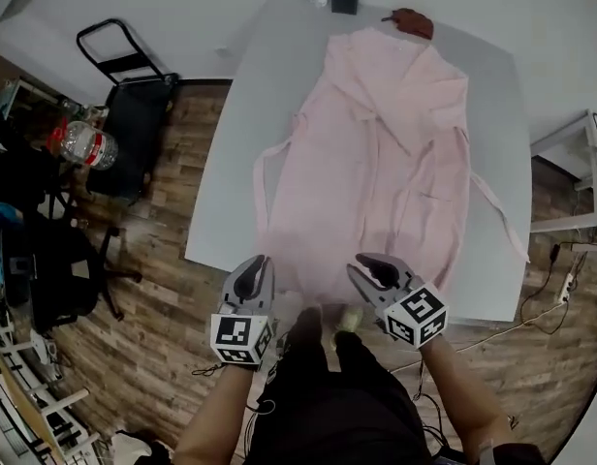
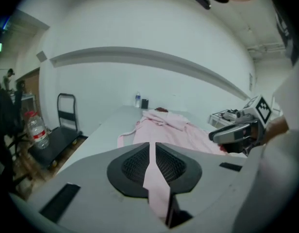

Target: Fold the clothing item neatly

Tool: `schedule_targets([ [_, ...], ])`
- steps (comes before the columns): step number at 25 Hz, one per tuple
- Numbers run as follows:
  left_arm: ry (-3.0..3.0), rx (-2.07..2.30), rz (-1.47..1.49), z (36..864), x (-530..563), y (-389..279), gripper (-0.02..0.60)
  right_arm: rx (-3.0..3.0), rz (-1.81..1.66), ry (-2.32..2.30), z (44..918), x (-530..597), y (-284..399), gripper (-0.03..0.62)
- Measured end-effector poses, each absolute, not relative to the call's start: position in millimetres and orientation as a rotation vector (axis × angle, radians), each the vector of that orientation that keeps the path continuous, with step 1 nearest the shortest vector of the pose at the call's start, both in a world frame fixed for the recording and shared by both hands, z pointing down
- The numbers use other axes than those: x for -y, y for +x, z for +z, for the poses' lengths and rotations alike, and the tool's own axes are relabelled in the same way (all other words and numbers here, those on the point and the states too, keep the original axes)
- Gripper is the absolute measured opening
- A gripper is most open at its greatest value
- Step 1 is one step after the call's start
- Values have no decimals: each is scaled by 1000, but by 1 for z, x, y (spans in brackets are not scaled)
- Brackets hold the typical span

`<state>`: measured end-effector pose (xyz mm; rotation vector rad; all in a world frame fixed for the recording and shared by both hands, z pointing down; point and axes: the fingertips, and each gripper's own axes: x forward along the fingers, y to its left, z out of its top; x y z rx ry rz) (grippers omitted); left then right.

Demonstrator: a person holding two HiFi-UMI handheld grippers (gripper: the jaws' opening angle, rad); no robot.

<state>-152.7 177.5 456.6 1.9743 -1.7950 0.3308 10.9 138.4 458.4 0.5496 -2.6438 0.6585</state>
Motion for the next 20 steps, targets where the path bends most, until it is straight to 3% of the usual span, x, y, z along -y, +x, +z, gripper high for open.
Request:
schedule_targets([
  [5,1736,1855,310,508,-190,-199,40,2554,649,741,469,-120,82,97],
  [8,1731,1853,303,521,-192,-211,38,2534,596,749,471,-131,86,97],
  [20,1874,1769,216,527,-222,-196,38,2657,517,484,495,-166,-111,97],
])
